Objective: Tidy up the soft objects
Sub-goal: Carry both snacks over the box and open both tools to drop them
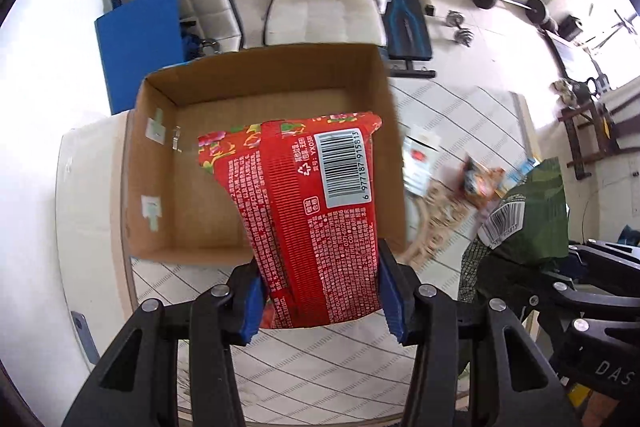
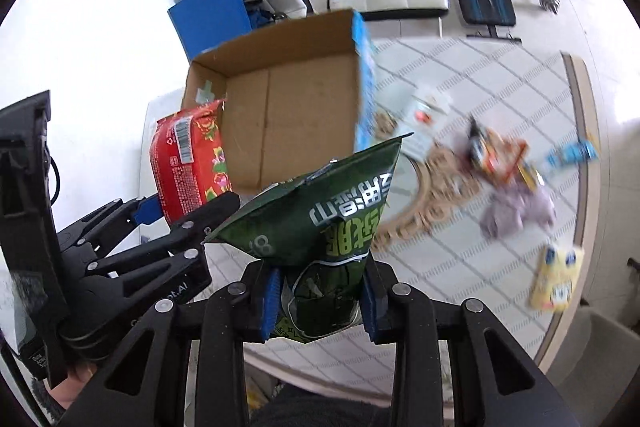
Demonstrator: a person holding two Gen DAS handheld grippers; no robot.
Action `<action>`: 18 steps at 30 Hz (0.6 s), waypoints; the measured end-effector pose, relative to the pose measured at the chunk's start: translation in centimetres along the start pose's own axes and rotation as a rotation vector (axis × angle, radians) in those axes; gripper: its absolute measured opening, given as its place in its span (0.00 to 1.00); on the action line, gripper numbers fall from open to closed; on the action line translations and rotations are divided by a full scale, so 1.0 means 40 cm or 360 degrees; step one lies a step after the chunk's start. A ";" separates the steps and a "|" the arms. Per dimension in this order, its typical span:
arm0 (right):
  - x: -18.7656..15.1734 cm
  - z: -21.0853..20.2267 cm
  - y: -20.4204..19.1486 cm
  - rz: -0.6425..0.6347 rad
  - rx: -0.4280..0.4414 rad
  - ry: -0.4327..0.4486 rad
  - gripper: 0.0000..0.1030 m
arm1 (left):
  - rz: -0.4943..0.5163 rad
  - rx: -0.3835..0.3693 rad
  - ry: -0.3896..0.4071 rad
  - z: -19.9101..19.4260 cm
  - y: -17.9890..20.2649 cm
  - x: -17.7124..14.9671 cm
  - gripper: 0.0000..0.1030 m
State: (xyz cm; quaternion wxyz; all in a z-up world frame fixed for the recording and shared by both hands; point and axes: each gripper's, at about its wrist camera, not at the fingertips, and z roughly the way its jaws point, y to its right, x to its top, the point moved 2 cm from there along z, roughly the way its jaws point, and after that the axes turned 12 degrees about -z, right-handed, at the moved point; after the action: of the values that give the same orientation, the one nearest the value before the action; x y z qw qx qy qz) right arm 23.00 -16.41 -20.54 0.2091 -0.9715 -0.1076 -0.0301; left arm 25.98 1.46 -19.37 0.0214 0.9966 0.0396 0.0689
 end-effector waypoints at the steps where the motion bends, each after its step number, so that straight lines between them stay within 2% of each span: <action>1: 0.038 0.025 -0.014 0.0008 -0.0005 -0.0014 0.34 | 0.0006 0.0013 -0.0011 0.014 -0.023 0.032 0.44; 6: 0.232 0.192 -0.052 0.0044 -0.0083 -0.0123 0.34 | 0.0035 0.0087 -0.0063 0.112 -0.137 0.179 0.44; 9: 0.309 0.294 -0.064 0.0063 -0.0122 -0.0192 0.34 | 0.0050 0.0087 -0.0125 0.185 -0.191 0.250 0.44; 12: 0.365 0.380 -0.059 0.0073 -0.0163 -0.0242 0.34 | 0.0058 0.0057 -0.0186 0.249 -0.222 0.300 0.44; 18: 0.432 0.488 -0.036 0.0080 -0.0232 -0.0319 0.34 | 0.0053 -0.0059 -0.0345 0.368 -0.242 0.361 0.44</action>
State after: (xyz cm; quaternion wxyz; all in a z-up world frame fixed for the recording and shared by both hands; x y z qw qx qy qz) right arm 39.78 -3.66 -35.97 0.1267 -0.9847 -0.1011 0.0648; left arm 41.54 11.73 -32.43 0.0428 0.9982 0.0191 -0.0383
